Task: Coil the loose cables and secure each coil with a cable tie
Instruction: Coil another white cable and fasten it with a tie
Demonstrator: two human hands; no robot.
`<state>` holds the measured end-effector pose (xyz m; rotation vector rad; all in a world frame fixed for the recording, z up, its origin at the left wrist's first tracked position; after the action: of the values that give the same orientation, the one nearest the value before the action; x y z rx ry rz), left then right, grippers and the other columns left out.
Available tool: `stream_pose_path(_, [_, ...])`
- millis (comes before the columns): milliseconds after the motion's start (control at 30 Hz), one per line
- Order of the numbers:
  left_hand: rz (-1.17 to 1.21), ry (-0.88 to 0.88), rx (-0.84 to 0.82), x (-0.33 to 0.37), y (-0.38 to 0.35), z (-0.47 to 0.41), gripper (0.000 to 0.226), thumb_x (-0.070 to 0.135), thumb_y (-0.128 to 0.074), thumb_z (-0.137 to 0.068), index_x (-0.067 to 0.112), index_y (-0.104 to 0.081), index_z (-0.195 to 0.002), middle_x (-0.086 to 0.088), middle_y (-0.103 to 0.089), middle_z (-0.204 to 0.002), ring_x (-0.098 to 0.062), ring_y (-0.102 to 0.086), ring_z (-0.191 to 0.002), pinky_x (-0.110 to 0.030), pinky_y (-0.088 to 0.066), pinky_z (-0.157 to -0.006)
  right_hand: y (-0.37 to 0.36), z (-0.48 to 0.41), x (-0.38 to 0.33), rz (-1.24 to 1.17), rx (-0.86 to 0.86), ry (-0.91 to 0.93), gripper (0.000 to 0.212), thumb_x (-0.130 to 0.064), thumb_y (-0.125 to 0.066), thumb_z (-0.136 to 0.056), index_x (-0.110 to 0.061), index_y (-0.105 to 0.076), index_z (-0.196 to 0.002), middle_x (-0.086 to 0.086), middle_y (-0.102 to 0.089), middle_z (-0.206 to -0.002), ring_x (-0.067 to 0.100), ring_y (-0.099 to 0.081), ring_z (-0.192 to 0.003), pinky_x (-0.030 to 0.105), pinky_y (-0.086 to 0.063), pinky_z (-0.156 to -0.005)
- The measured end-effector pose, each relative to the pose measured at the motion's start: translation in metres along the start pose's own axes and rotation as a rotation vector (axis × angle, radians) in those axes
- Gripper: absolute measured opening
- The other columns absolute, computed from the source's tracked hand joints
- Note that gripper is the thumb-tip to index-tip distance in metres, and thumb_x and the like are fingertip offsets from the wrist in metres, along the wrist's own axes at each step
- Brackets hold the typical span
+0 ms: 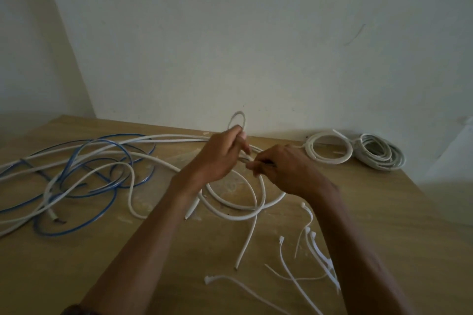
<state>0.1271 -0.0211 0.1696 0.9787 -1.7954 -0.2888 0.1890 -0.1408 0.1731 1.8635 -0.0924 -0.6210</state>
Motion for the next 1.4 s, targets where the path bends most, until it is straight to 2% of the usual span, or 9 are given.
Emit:
stream_pose_path(133, [0.086, -0.014, -0.196, 0.01, -0.026, 0.006, 0.045, 0.034, -0.035, -0.109, 0.023, -0.064, -0.076, 0.01, -0.056, -0.065, -0.011, -0.052, -0.06, -0.034, -0.043, -0.064, 0.008, 0.004, 0.002, -0.16, 0.002, 0.035, 0.032, -0.049, -0.063, -0.093, -0.026, -0.074, -0.074, -0.008, -0.064, -0.058, 0.009, -0.054, -0.049, 0.03, -0.045, -0.056])
stream_pose_path(300, [0.607, 0.247, -0.283, 0.01, -0.031, 0.011, 0.043, 0.028, -0.034, -0.11, 0.012, -0.059, -0.079, 0.0, -0.027, -0.058, -0.012, -0.022, -0.047, -0.023, -0.024, -0.043, 0.035, 0.006, 0.025, -0.398, 0.22, -0.061, 0.031, -0.049, -0.078, -0.074, -0.024, -0.069, -0.09, -0.009, -0.06, -0.059, 0.001, -0.051, -0.052, 0.017, -0.04, -0.052])
stream_pose_path(467, [0.909, 0.35, -0.278, 0.013, -0.028, 0.009, 0.05, 0.037, -0.032, -0.109, 0.021, -0.039, -0.062, 0.006, -0.023, -0.052, -0.006, -0.014, -0.042, -0.016, -0.013, -0.035, 0.03, 0.007, 0.025, -0.579, 0.22, 0.003, 0.014, -0.015, -0.06, -0.1, -0.012, -0.073, -0.1, -0.019, -0.06, -0.059, 0.0, -0.05, -0.05, 0.014, -0.036, -0.052])
stream_pose_path(633, [1.282, 0.448, -0.303, 0.013, -0.036, 0.01, 0.051, 0.038, -0.035, -0.104, 0.024, -0.035, -0.055, 0.008, -0.014, -0.051, -0.007, -0.008, -0.042, -0.017, -0.009, -0.031, 0.024, 0.008, 0.007, -0.83, 0.049, 0.099, 0.031, -0.031, -0.056, -0.099, -0.01, -0.068, -0.119, 0.0, -0.069, -0.078, 0.012, -0.044, -0.056, 0.024, -0.037, -0.05])
stream_pose_path(700, [1.428, 0.438, -0.316, 0.012, -0.033, 0.008, 0.048, 0.035, -0.036, -0.101, 0.023, -0.039, -0.054, 0.008, -0.014, -0.052, -0.006, -0.009, -0.041, -0.017, -0.011, -0.03, 0.029, 0.007, 0.009, -0.952, 0.114, 0.087, 0.036, -0.032, -0.052, -0.1, -0.006, -0.065, -0.12, 0.008, -0.071, -0.086, 0.015, -0.042, -0.055, 0.023, -0.035, -0.049])
stream_pose_path(900, [1.43, 0.357, -0.383, 0.023, -0.044, 0.008, 0.047, 0.041, -0.034, -0.107, 0.019, -0.048, -0.069, 0.007, -0.03, -0.056, -0.009, -0.029, -0.051, -0.024, -0.04, -0.055, 0.033, 0.002, 0.025, -0.746, 0.463, -0.047, 0.021, -0.022, -0.057, -0.103, -0.006, -0.07, -0.095, -0.001, -0.055, -0.062, 0.011, -0.043, -0.055, 0.023, -0.036, -0.051])
stream_pose_path(1133, [1.39, 0.446, -0.38, 0.017, -0.04, 0.01, 0.045, 0.041, -0.039, -0.1, 0.02, -0.044, -0.06, 0.008, -0.015, -0.053, -0.008, -0.01, -0.044, -0.019, -0.015, -0.037, 0.028, 0.001, 0.009, -0.636, 0.378, 0.047, 0.037, -0.035, -0.032, -0.11, -0.016, -0.064, -0.114, -0.006, -0.052, -0.061, 0.007, -0.045, -0.055, 0.025, -0.036, -0.052])
stream_pose_path(1300, [1.373, 0.396, -0.519, 0.02, -0.045, 0.016, 0.046, 0.04, -0.036, -0.105, 0.02, -0.045, -0.065, 0.009, -0.031, -0.052, -0.006, -0.026, -0.046, -0.021, -0.028, -0.045, 0.029, 0.002, 0.001, -0.438, 0.378, 0.134, 0.027, -0.036, -0.035, -0.109, -0.039, -0.061, -0.102, -0.01, -0.047, -0.059, 0.007, -0.043, -0.053, 0.033, -0.038, -0.051])
stream_pose_path(1400, [1.43, 0.437, -0.448, 0.021, -0.045, 0.012, 0.045, 0.04, -0.037, -0.105, 0.022, -0.042, -0.063, 0.009, -0.021, -0.053, -0.007, -0.014, -0.044, -0.019, -0.02, -0.039, 0.03, 0.004, -0.001, -0.449, 0.401, 0.159, 0.024, -0.034, -0.039, -0.109, -0.031, -0.063, -0.104, -0.005, -0.048, -0.061, 0.015, -0.044, -0.054, 0.037, -0.038, -0.051])
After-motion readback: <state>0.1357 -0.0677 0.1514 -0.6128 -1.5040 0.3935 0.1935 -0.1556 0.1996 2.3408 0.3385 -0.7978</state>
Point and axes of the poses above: each hand's wrist, its own z-axis away from the middle knuckle, its own y-axis out of the back of the hand, x = y × z, the point moved 8 cm from there along -z, towards the middle knuckle
